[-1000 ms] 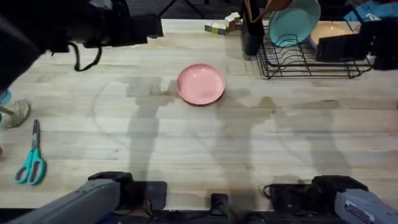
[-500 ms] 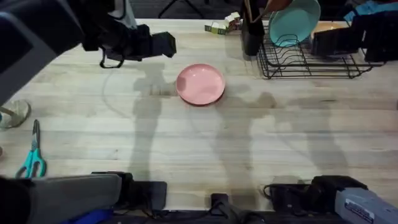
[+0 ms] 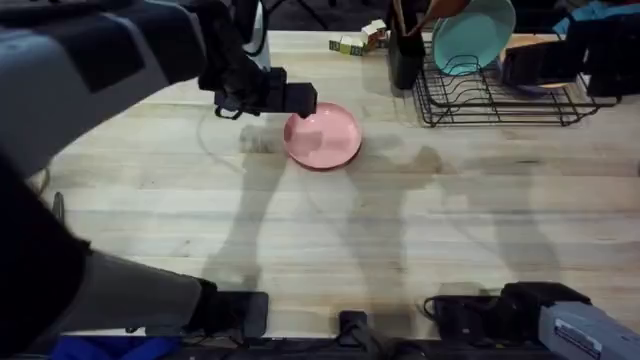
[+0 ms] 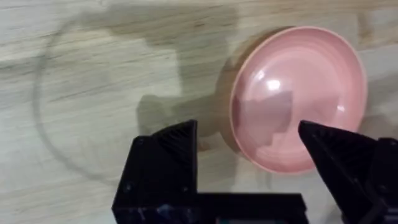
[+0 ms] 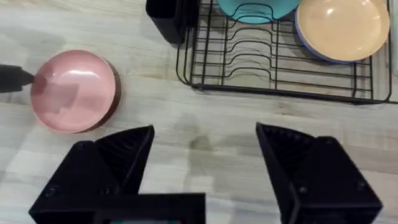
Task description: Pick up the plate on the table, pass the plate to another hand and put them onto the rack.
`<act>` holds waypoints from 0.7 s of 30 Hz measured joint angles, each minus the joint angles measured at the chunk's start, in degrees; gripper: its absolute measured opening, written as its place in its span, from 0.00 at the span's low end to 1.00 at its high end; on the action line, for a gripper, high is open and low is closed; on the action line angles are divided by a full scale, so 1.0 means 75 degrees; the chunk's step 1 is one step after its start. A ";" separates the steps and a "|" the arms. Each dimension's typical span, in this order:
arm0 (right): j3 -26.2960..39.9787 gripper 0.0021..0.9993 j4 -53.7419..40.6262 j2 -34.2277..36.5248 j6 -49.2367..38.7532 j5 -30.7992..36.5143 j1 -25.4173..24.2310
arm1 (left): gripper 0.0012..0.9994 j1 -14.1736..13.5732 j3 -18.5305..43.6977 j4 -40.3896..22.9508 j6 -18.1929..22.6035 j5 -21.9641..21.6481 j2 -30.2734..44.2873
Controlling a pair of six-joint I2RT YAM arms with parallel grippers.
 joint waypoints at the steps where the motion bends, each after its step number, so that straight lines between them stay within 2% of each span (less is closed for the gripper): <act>1: 0.0000 1.00 0.0003 0.0001 0.0000 -0.0001 0.0000 | 1.00 0.0000 0.0000 0.0058 -0.0001 -0.0060 0.0107; 13: 0.0000 1.00 0.0006 0.0001 0.0000 0.0000 0.0000 | 1.00 -0.0090 0.0000 0.0504 0.0000 -0.0285 0.1391; 21: 0.0000 1.00 0.0014 0.0001 0.0000 0.0000 0.0000 | 1.00 -0.0090 0.0050 0.0530 0.0002 -0.0339 0.1467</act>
